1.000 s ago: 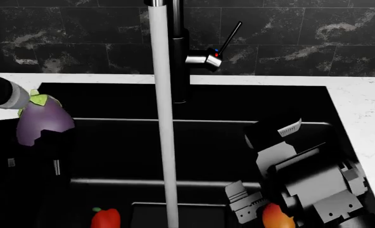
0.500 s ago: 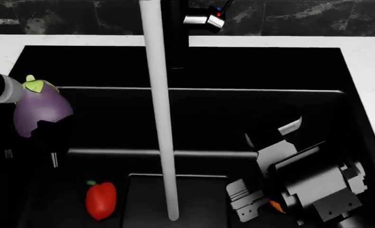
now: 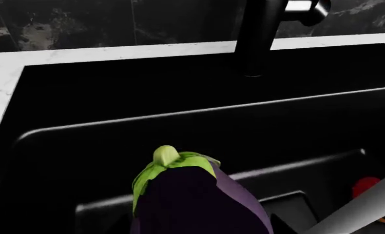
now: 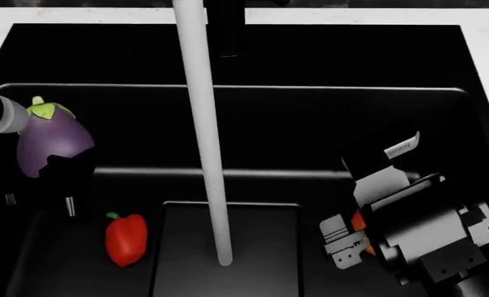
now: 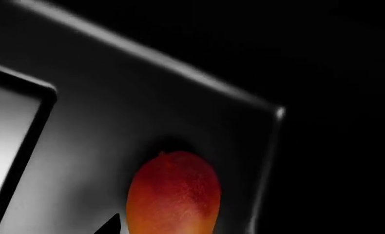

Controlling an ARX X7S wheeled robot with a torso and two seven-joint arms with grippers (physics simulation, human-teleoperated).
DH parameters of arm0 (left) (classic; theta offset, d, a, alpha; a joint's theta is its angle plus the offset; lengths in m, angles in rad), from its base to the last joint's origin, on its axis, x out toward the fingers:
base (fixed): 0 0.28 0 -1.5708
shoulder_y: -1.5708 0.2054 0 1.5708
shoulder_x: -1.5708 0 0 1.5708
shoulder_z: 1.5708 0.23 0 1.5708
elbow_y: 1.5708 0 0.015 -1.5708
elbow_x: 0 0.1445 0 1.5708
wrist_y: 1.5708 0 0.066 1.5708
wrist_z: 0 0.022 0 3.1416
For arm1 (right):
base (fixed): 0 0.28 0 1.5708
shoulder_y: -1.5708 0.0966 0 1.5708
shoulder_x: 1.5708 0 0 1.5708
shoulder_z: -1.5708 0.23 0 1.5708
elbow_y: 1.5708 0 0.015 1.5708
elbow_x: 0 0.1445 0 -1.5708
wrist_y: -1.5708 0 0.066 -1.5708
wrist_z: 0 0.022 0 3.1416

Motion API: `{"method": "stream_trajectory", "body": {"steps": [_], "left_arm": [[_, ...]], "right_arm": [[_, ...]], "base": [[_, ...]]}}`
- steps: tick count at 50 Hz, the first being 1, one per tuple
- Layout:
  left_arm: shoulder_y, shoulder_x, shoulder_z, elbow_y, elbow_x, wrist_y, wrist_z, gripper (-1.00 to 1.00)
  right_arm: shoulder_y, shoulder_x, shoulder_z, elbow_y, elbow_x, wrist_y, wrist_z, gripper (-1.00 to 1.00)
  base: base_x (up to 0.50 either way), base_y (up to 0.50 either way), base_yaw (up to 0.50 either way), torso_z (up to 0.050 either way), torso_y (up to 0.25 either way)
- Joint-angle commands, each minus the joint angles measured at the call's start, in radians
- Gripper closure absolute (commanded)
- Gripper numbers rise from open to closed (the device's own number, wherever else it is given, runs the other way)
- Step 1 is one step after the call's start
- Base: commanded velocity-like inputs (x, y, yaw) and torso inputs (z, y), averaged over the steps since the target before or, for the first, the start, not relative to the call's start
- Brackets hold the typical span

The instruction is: Pick the eggplants and mangos from the sink and place them in one bowl. Place the bell pepper in the other bowl. Then turn off the sink faucet.

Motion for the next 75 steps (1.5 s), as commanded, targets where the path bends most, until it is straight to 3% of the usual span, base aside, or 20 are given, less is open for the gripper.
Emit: {"method": "stream_trajectory", "body": {"steps": [1, 9, 10, 12, 14, 15, 33, 34, 47, 57, 72, 75], "left_arm": [[-0.003, -0.002, -0.003, -0.004, -0.02, 0.013, -0.027, 1.0], [0.001, -0.004, 0.0, 0.004, -0.003, 0.029, -0.017, 1.0], [0.0, -0.005, 0.001, 0.004, -0.003, 0.028, -0.015, 1.0], [-0.001, -0.007, 0.005, 0.005, -0.001, 0.028, -0.013, 1.0], [-0.003, -0.009, 0.009, 0.006, 0.002, 0.028, -0.006, 1.0], [-0.005, -0.012, 0.013, 0.009, 0.009, 0.029, 0.003, 1.0], [0.0, -0.01, 0.006, -0.004, -0.026, 0.038, -0.039, 1.0], [0.001, -0.009, 0.006, -0.004, -0.028, 0.039, -0.042, 1.0], [0.004, -0.012, 0.008, -0.001, -0.023, 0.054, -0.043, 1.0], [0.002, -0.016, 0.015, -0.001, -0.025, 0.056, -0.039, 1.0], [0.012, -0.014, 0.008, -0.003, -0.032, 0.082, -0.015, 1.0], [-0.071, -0.07, 0.003, -0.019, -0.144, 0.019, -0.025, 1.0]], "right_arm": [[0.0, 0.004, 0.026, -0.001, 0.0, -0.01, 0.036, -1.0], [-0.043, -0.01, 0.117, 0.01, 0.067, -0.022, 0.051, -1.0], [-0.032, -0.024, 0.109, 0.064, 0.056, -0.054, 0.023, -1.0], [0.1, -0.175, 0.005, 0.364, -0.076, -0.337, -0.209, -1.0], [0.125, -0.213, 0.001, 0.664, -0.102, -0.397, -0.252, -1.0], [0.124, -0.213, 0.007, 0.686, -0.11, -0.395, -0.254, -1.0], [0.121, -0.23, 0.082, 0.686, -0.246, -0.363, -0.265, -1.0], [0.123, -0.232, 0.087, 0.685, -0.251, -0.363, -0.266, 1.0], [0.143, -0.218, 0.157, 0.629, -0.245, -0.329, -0.264, 1.0], [0.031, -0.11, 0.212, 0.168, -0.142, -0.072, -0.205, 1.0], [-0.011, -0.058, 0.271, -0.08, -0.068, 0.066, -0.145, 1.0], [-0.004, -0.044, 0.294, -0.147, -0.049, 0.105, -0.125, 1.0]], "base": [[0.0, 0.0, 0.0, 0.0, 0.0], [0.0, 0.0, 0.0, 0.0, 0.0], [0.0, 0.0, 0.0, 0.0, 0.0], [0.0, 0.0, 0.0, 0.0, 0.0], [0.0, 0.0, 0.0, 0.0, 0.0], [0.0, 0.0, 0.0, 0.0, 0.0], [0.0, 0.0, 0.0, 0.0, -0.042], [0.0, 0.0, 0.0, 0.0, 0.0], [0.0, 0.0, 0.0, 0.0, 0.0], [0.0, 0.0, 0.0, 0.0, 0.0], [0.0, 0.0, 0.0, 0.004, 0.058], [0.0, 0.0, 0.0, 0.016, 0.165]]}}
